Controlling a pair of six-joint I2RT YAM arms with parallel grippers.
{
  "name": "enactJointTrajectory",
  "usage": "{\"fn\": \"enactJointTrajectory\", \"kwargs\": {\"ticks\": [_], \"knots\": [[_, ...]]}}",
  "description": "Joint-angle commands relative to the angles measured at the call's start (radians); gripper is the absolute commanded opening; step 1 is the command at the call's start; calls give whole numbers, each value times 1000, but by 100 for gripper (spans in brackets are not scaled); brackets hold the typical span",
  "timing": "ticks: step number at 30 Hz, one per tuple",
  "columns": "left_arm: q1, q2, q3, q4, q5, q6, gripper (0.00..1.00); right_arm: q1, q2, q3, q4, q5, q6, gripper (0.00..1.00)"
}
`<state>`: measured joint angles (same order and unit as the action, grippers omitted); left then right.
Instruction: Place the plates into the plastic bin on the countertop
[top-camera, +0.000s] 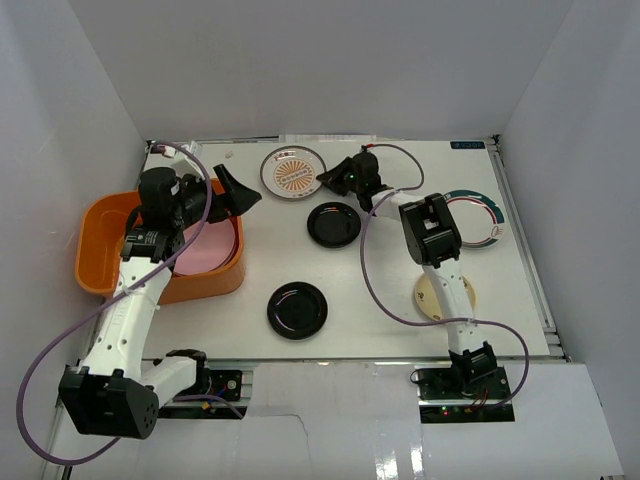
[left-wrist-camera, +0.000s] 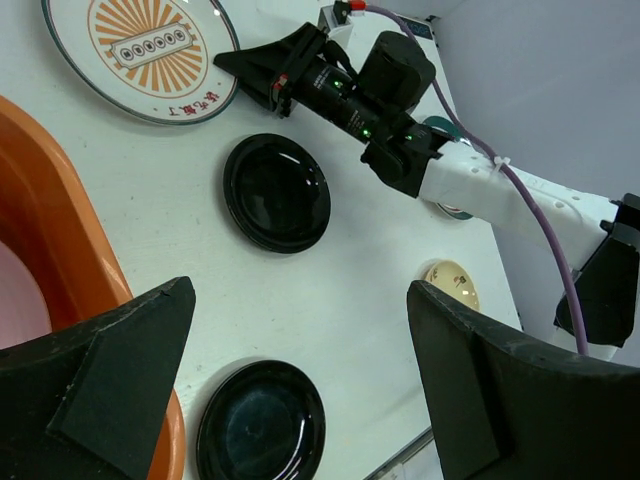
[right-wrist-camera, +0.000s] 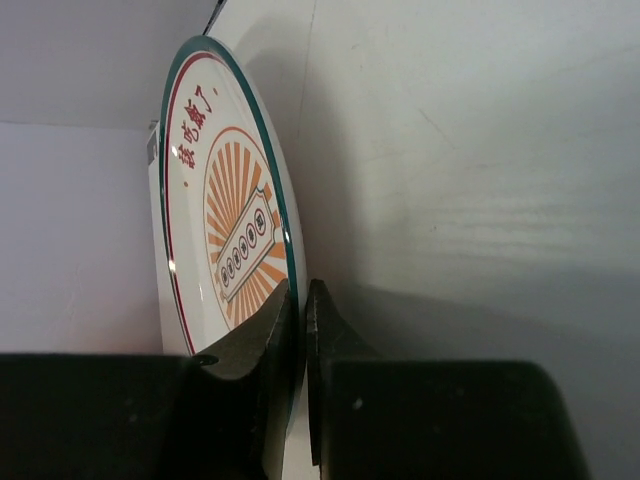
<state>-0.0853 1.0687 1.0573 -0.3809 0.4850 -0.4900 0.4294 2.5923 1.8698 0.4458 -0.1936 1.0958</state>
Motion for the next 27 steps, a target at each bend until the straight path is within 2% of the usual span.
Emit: {"fn": "enactJointTrajectory", "kwargs": {"ticks": [1, 3, 6, 11, 15, 18, 24, 26, 27], "knots": [[-8, 8, 66, 25, 27, 4, 98, -44, -203, -44, 138, -32, 26, 8], [-8, 14, 73, 22, 11, -1, 92, -67, -273, -87, 162, -67, 16, 8], [-10, 22, 72, 20, -17, -13, 90, -89, -465, -237, 212, -121, 1, 8], [-10, 43, 70, 28, -23, -41, 91, -89, -688, -547, 287, -200, -42, 8], [-13, 45, 63, 97, 39, -94, 93, -84, -863, -722, 346, -244, -31, 8], [-24, 36, 40, 157, 107, -139, 94, -73, -960, -809, 346, -267, -47, 8], [-42, -18, -57, 252, 132, -192, 96, -40, -1116, -912, 314, -287, -89, 8], [-47, -19, -80, 266, 135, -196, 91, -26, -1149, -940, 311, -303, -99, 8], [-50, -18, -97, 267, 126, -196, 84, -21, -1153, -943, 307, -314, -102, 8]]}}
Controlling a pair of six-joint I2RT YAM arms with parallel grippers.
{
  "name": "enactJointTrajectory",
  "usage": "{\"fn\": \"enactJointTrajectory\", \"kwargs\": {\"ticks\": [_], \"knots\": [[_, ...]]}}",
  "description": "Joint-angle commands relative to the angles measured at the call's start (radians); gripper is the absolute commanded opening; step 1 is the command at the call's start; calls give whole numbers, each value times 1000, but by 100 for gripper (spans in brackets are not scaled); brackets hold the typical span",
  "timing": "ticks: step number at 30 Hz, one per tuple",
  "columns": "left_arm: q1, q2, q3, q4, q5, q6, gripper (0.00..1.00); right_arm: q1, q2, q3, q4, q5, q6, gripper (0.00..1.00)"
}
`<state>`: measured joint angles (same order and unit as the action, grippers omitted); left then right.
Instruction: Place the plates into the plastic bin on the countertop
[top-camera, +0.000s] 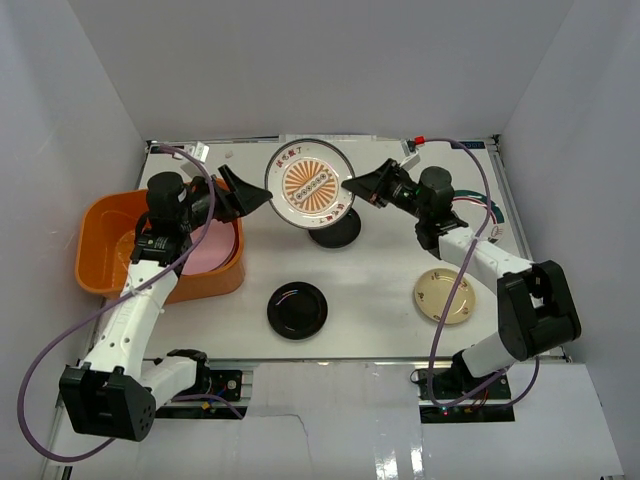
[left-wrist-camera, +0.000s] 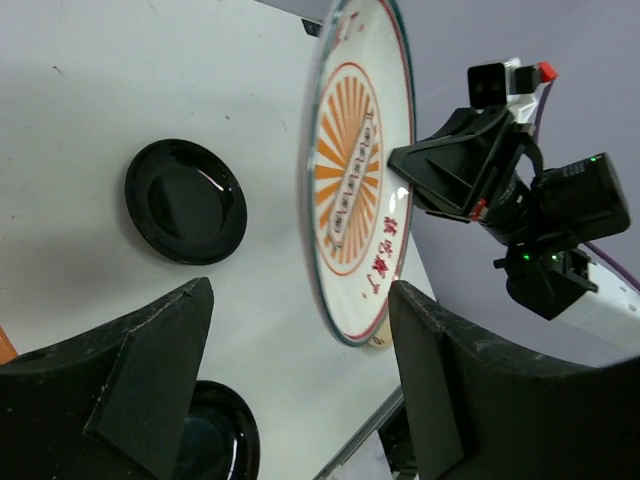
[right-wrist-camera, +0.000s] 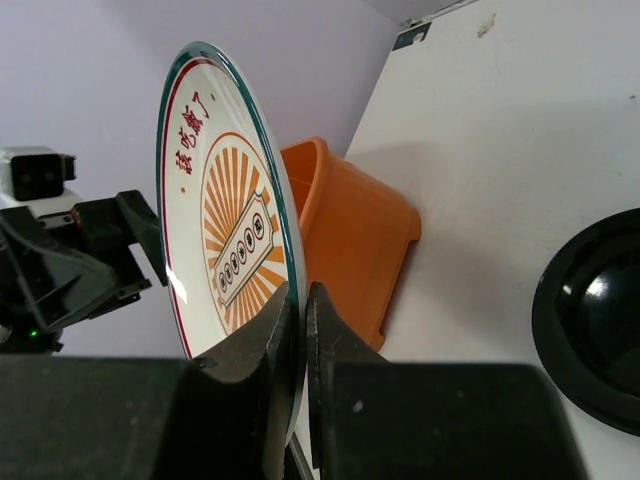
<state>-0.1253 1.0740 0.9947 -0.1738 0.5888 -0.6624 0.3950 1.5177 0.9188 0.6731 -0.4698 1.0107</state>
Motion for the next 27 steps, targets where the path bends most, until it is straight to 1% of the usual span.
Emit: {"fn": "enactJointTrajectory", "kwargs": {"ticks": [1, 2, 3, 5, 8, 9, 11, 12, 14, 15, 17, 19, 21, 22, 23, 24, 25, 26, 27], "knots": [[-13, -20, -44, 62, 16, -22, 80, 24, -83, 0, 80, -49, -17, 8], [-13, -19, -50, 63, 11, -19, 74, 28, -90, -3, 79, -62, -18, 8], [-14, -19, -60, 65, 5, -19, 64, 33, -91, -6, 79, -69, -18, 8], [-17, -16, -68, 68, -3, -13, 57, 45, -93, -12, 74, -84, -18, 8], [-17, -22, -73, 68, -20, -9, 37, 61, -90, -8, 59, -95, -32, 8], [-19, -25, -73, 68, -27, -9, 25, 67, -90, -8, 51, -96, -34, 8], [-19, -28, -68, 66, -26, -9, 16, 71, -83, -6, 48, -101, -34, 8], [-19, -28, -67, 68, -20, -8, 13, 77, -83, -5, 48, -110, -34, 8], [-19, -25, -67, 66, -7, -6, 21, 87, -70, 9, 36, -122, -34, 8], [-19, -26, -67, 65, -6, -6, 27, 99, -64, 17, 34, -134, -35, 8], [-19, -31, -67, 50, -15, -3, 27, 111, -53, 28, 34, -142, -37, 8], [-19, -39, -64, 25, -46, 10, 21, 122, -42, 32, 34, -145, -35, 8], [-19, -42, -65, 22, -52, 15, 22, 128, -31, 40, 37, -158, -27, 8], [-19, -42, -61, 14, -50, 17, 24, 131, -21, 40, 43, -164, -20, 8], [-19, -42, -59, 8, -50, 23, 24, 133, -16, 38, 65, -170, -14, 8], [-19, -43, -56, -1, -56, 27, 18, 134, -14, 29, 78, -173, -1, 8], [-19, -51, -54, -21, -87, 30, 2, 133, -16, 25, 86, -170, -1, 8], [-19, -66, -50, -32, -108, 37, 0, 133, -22, 22, 85, -164, -3, 8], [-19, -72, -47, -44, -130, 41, 0, 133, -27, 22, 77, -159, -7, 8]]}}
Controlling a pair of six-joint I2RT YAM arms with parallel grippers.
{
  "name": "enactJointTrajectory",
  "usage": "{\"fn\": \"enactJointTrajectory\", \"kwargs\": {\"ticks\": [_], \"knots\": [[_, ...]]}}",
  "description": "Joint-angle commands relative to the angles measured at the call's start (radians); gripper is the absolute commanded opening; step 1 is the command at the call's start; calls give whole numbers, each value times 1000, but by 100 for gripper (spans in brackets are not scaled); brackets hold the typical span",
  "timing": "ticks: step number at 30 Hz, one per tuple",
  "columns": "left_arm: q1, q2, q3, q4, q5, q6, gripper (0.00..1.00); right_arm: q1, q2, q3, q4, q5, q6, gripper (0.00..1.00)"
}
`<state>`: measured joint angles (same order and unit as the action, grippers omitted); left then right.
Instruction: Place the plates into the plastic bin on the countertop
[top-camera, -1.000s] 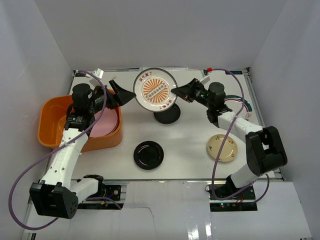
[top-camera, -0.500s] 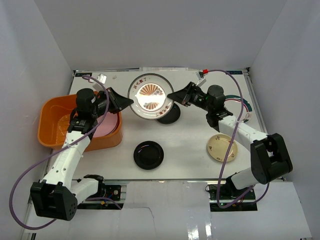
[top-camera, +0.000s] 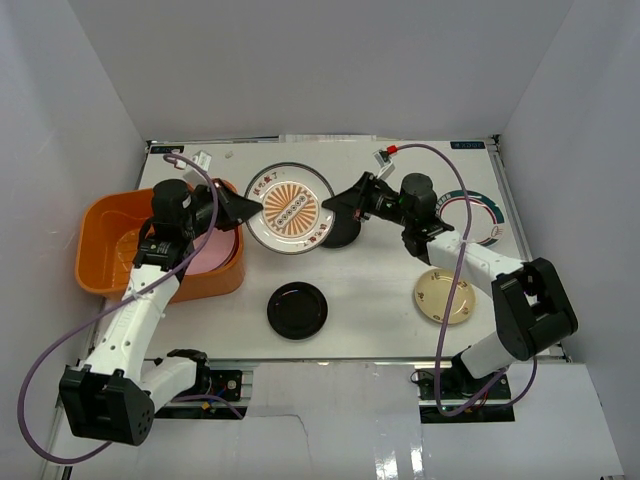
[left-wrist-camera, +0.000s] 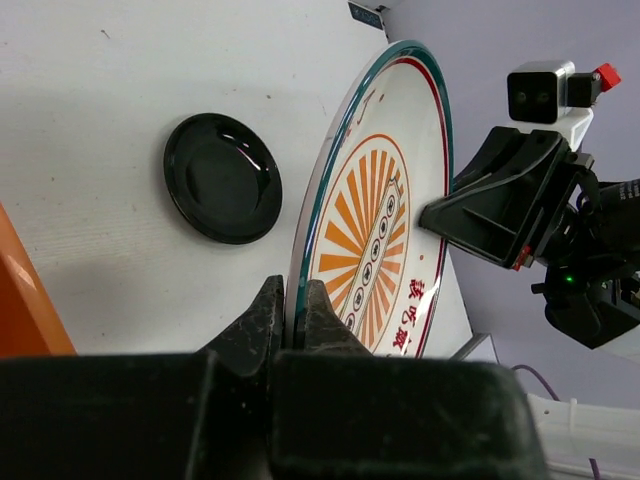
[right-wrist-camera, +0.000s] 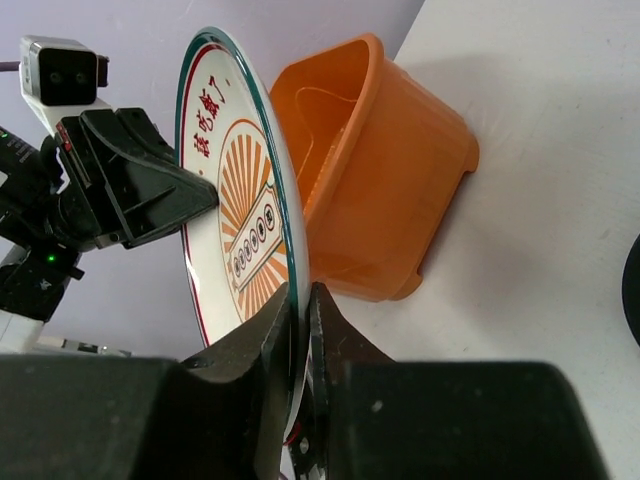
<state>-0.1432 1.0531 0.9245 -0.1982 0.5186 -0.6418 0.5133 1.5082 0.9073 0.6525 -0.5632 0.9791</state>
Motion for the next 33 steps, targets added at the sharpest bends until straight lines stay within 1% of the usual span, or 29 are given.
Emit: {"fn": "enactJointTrajectory", "kwargs": {"ticks": [1, 2, 3, 4, 5, 6, 8, 9, 11, 12, 13, 14, 15, 17, 19, 21, 22, 25, 26, 30, 31, 32, 33], "knots": [[-1, -56, 30, -52, -84, 27, 0, 14, -20, 35, 88, -66, 9, 18], [-1, -61, 42, -69, -138, 31, 0, 13, -23, 38, 78, -67, -2, 26], [1, -65, 48, -102, -167, 39, 0, 13, -32, 42, 53, -76, -13, 46], [1, -67, 57, -121, -198, 40, 0, 14, -39, 45, 38, -82, -45, 53], [4, -70, 66, -138, -268, 41, 0, 13, -49, 45, 18, -84, -65, 57], [5, -79, 69, -173, -308, 30, 0, 13, -72, 45, -31, -81, -86, 68], [37, -97, 65, -202, -400, 7, 0, 4, -123, 27, -74, -69, -146, 78], [56, -123, 62, -233, -429, -13, 0, 1, -143, 16, -112, -64, -163, 87], [143, -149, 62, -271, -503, -30, 0, -21, -204, -24, -157, -44, -226, 92], [206, -165, 60, -303, -537, -36, 0, -28, -226, -40, -174, -41, -247, 93], [305, -189, 57, -313, -539, -41, 0, -47, -242, -79, -210, -34, -279, 93], [361, -197, 54, -325, -508, -42, 0, -58, -279, -102, -221, -33, -287, 91], [440, -205, 51, -331, -470, -47, 0, -70, -299, -126, -226, -35, -289, 89], [449, -214, 43, -342, -500, -59, 0, -116, -362, -211, -228, -26, -296, 86], [459, -232, 1, -337, -528, -81, 0, -165, -402, -280, -243, -8, -299, 82], [482, -239, -47, -323, -569, -78, 0, -200, -445, -301, -280, 11, -325, 77], [488, -229, -56, -326, -577, -76, 0, -241, -465, -321, -307, 22, -332, 74], [504, -216, -113, -308, -574, -71, 0, -323, -485, -349, -312, -3, -327, 65], [507, -205, -127, -294, -565, -73, 0, -335, -497, -357, -312, -10, -326, 60], [519, -176, -176, -261, -551, -79, 0, -355, -534, -349, -343, -4, -339, 59], [519, -168, -180, -257, -543, -81, 2, -355, -540, -344, -356, 12, -358, 59], [519, -162, -182, -248, -536, -81, 10, -355, -543, -340, -370, 23, -367, 59], [519, -156, -185, -239, -526, -79, 20, -358, -542, -335, -392, 35, -375, 60]]}}
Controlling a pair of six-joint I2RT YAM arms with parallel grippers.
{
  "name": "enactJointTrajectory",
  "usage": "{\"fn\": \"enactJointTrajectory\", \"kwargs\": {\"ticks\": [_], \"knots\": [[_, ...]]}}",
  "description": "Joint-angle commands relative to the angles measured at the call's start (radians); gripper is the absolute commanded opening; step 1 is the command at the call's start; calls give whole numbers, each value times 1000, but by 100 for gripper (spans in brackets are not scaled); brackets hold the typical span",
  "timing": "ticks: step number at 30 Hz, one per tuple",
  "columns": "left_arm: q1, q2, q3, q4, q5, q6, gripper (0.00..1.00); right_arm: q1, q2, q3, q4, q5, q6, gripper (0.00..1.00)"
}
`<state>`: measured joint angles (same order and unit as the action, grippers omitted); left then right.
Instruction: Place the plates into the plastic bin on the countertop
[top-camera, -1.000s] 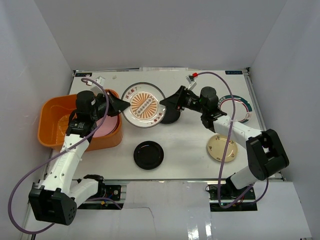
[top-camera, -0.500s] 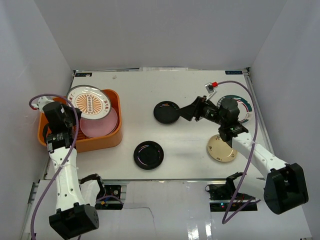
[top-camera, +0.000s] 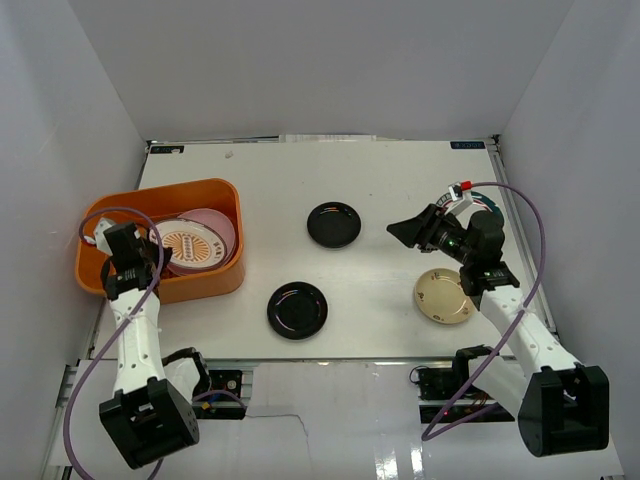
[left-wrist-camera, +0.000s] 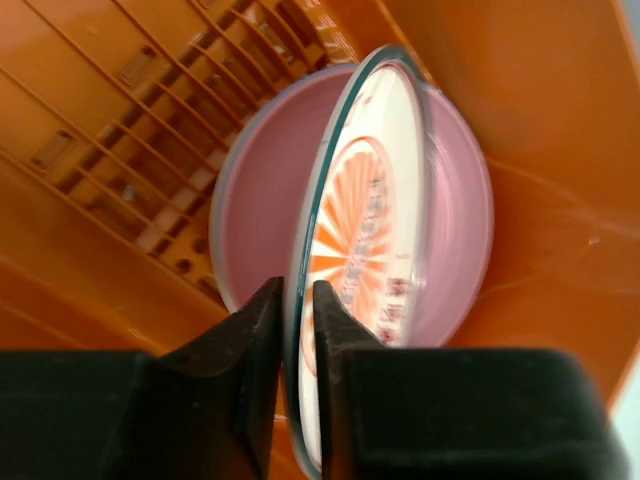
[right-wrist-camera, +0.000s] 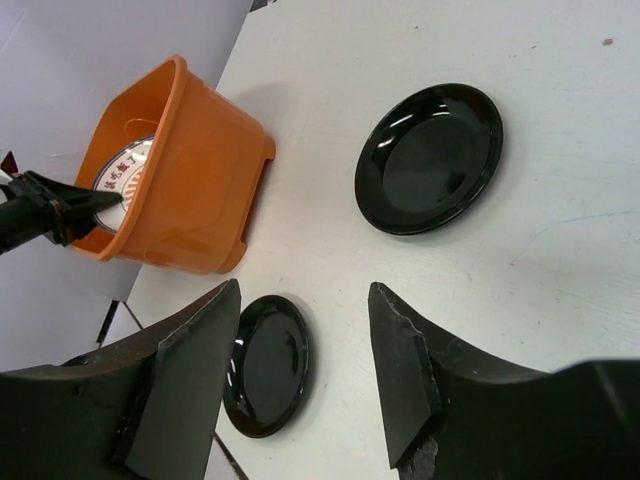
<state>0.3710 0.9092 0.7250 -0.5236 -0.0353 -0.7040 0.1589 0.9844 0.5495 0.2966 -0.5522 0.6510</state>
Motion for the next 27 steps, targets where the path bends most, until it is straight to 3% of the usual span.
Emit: {"fn": "enactJointTrajectory", "kwargs": {"ticks": [1, 2, 5, 9, 11, 19, 23, 27], "knots": [[5, -12, 11, 89, 34, -17, 32, -12, -15, 23, -43, 41, -54, 61], [5, -12, 10, 102, 53, -14, 61, -15, -12, 20, -45, 43, -54, 62], [5, -27, 22, 111, 100, 8, 98, -30, 11, 15, -45, 23, -48, 62], [3, -73, 51, 112, 150, 50, 98, -45, 19, 16, -54, 73, -33, 64], [-9, -104, 68, 108, 153, 67, 98, -56, 28, 27, -80, 119, -36, 69], [-147, -253, 62, 80, -20, 133, 98, -125, 112, 61, -122, 282, -18, 90], [-197, -282, 33, 70, -58, 158, 98, -147, 132, 90, -157, 354, -11, 92], [-294, -314, 80, 71, -63, 238, 98, -251, 137, 95, -178, 498, -5, 89]]}}
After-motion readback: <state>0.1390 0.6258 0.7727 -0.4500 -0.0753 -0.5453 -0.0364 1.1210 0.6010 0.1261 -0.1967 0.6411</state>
